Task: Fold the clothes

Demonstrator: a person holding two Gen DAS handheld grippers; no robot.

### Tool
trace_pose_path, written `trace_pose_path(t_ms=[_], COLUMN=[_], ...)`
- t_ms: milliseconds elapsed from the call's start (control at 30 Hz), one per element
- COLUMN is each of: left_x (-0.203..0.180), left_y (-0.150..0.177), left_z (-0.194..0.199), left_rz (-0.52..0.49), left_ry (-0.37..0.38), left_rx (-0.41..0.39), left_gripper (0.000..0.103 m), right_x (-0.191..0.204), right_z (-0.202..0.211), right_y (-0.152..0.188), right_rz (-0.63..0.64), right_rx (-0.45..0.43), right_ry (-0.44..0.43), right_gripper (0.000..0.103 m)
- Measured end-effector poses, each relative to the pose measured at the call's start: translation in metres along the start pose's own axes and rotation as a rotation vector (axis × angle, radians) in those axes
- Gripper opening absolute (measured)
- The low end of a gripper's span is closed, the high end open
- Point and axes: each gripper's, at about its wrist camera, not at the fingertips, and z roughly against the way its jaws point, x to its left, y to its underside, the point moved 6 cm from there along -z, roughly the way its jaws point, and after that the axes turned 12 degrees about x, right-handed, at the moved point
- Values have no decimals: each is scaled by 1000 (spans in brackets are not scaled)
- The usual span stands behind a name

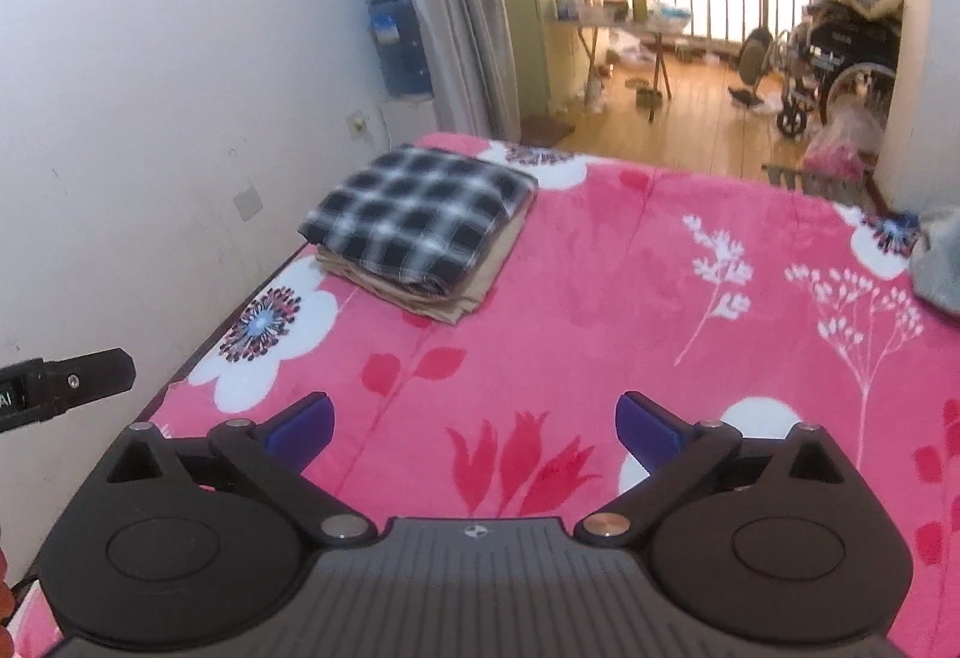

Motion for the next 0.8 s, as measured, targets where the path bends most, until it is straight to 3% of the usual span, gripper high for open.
trace_pose_path(t_ms=[167,367,600,800], left_x=[3,10,8,3], left_y=[3,10,23,32], left_z=[12,10,1,0], left_rz=[1,34,-7,-24], left_ry=[-60,-95,-137,-148], left_rx=[-8,65,140,175], left_gripper=[103,103,103,103], right_x=[7,19,28,32], right_z=[15,23,38,43], right_y=[2,10,15,17], right_rz=[-10,-5,-34,-19], right_rx=[-27,-39,-91,-71], right_ry=[44,127,135,162], right_gripper=[103,103,103,103])
